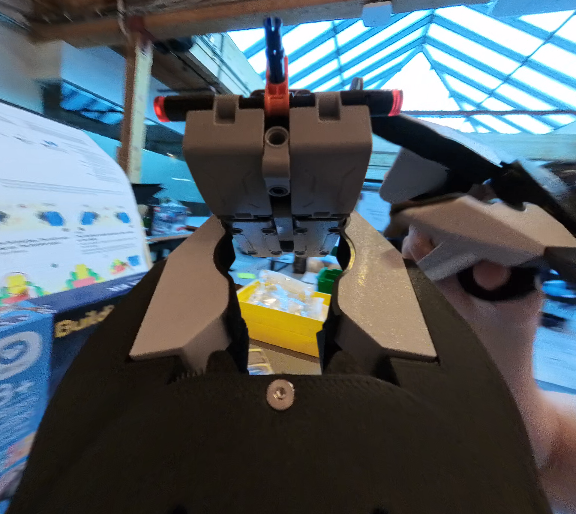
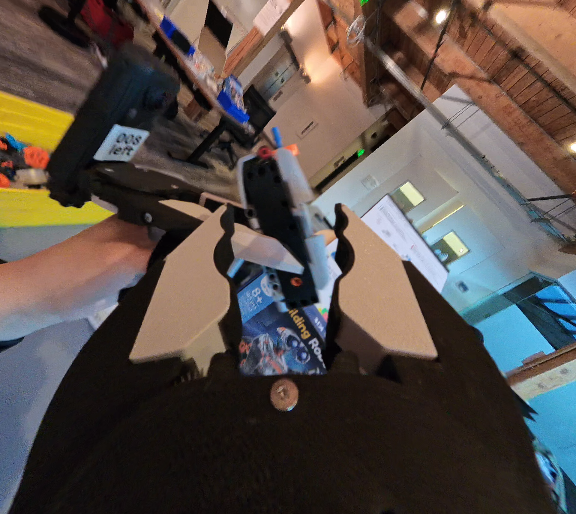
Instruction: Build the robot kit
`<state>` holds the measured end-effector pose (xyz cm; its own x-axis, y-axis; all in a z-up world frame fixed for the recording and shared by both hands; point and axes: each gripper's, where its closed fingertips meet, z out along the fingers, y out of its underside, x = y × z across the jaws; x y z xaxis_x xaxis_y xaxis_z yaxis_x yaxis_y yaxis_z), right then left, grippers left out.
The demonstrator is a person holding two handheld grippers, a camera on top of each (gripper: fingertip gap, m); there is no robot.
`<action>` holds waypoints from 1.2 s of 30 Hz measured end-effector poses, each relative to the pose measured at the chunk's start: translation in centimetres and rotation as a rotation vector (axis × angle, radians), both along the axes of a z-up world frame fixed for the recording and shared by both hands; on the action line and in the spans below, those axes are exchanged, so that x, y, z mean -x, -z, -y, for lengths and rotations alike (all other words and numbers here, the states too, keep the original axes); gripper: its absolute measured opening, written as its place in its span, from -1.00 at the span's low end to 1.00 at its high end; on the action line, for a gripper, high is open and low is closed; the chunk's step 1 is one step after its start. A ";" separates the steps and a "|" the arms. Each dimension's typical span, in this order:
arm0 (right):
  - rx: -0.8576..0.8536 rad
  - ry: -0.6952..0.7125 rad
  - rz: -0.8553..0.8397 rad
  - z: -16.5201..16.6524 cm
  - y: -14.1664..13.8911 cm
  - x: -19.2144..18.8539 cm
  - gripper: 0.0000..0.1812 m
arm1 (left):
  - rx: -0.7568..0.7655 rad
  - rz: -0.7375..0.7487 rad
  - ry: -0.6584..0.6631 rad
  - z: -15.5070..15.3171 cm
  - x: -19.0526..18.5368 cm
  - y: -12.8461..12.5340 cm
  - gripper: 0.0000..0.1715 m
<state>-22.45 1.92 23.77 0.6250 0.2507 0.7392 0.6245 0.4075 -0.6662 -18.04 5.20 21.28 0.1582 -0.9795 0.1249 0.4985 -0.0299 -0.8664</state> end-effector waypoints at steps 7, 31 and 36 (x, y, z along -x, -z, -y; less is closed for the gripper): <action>0.333 -0.526 -0.364 2.1 1.2 -6.0 -0.12 | 0.020 -0.111 0.319 0.8 1.0 2.9 -0.26; 1.043 -0.953 -0.376 -2.1 24.3 4.0 -0.02 | 0.286 -0.703 0.196 1.8 7.2 23.8 -0.25; 1.044 -1.030 -0.471 -2.6 24.8 3.9 -0.06 | 0.235 -0.816 0.117 0.4 7.7 25.9 -0.25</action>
<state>-26.39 4.52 -1.04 -0.0192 0.9698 -0.2431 0.0320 -0.2424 -0.9696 -25.72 4.80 -4.66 0.1865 -0.9581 0.2174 -0.2955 -0.2658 -0.9176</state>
